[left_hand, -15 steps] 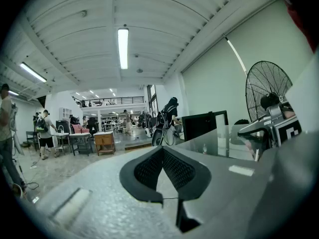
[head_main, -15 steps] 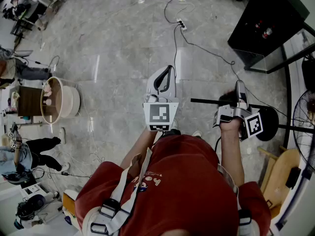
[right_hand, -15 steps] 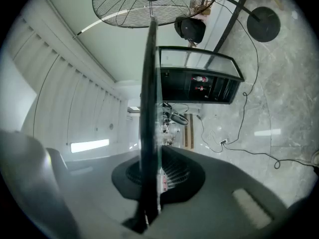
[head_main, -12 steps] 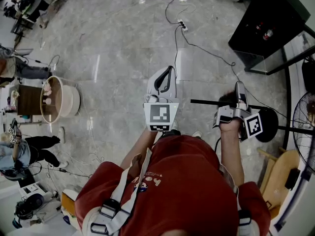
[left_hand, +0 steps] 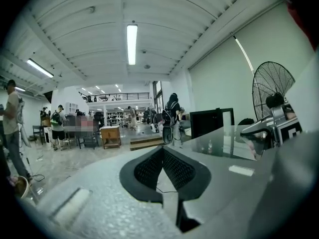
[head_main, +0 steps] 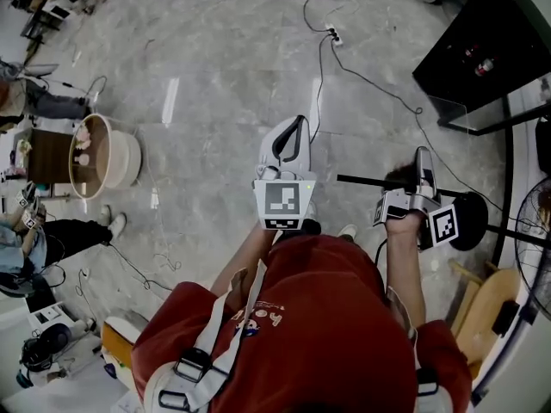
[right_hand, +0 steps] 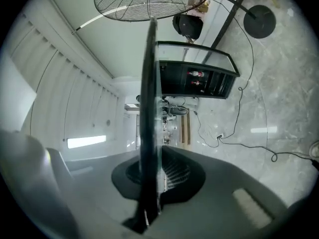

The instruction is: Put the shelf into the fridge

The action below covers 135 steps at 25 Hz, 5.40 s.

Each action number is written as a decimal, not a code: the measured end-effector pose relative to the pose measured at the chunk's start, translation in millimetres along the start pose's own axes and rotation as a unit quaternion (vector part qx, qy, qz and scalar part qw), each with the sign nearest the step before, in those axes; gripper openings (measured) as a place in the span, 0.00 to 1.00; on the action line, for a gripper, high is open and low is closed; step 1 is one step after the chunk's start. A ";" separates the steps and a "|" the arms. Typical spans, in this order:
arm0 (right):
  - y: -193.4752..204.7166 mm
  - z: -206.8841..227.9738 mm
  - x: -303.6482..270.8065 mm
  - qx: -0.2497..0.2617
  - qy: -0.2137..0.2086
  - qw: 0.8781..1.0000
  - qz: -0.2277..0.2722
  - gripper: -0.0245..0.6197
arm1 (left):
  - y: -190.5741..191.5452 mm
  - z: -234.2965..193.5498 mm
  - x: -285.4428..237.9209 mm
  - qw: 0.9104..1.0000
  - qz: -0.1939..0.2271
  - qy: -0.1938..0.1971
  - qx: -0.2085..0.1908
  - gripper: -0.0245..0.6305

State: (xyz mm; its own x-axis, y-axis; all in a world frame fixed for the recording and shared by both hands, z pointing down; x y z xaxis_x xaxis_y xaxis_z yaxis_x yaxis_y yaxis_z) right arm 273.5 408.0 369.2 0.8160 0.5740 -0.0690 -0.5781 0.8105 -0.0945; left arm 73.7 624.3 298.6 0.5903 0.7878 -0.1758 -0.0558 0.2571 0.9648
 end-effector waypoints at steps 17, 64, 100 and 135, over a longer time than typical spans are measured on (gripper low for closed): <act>76.2 27.3 -12.1 -0.026 0.015 0.999 0.011 0.05 | 53.2 -71.7 -1.3 1.000 -0.012 0.007 0.025 0.05; -204.0 40.5 -264.6 -0.081 0.053 0.988 0.116 0.05 | -48.3 102.5 -388.8 0.992 -0.037 0.116 -0.045 0.05; -206.5 25.0 -397.4 -0.084 0.033 0.930 0.356 0.05 | -66.0 111.3 -672.2 0.931 0.010 0.359 -0.060 0.05; -399.6 -11.3 -445.4 -0.064 -0.034 0.923 0.377 0.05 | -127.2 289.8 -746.4 0.918 0.000 0.386 -0.091 0.05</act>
State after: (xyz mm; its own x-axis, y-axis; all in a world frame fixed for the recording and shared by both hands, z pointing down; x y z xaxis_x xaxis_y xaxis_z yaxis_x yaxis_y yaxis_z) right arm 141.1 -172.9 426.5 0.1770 0.9789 -0.1017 -0.9739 0.1593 -0.1618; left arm -126.4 -158.6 363.8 -0.1514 0.9318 -0.3299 -0.2307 0.2912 0.9284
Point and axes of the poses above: the fingertips, and each gripper's own axes: x backward along the fingers, z to its right, y out of its underside, the point moved 2 cm from there along x, backward along the fingers, and after that the axes turned 6 degrees about -x, right-handed, at the moved point
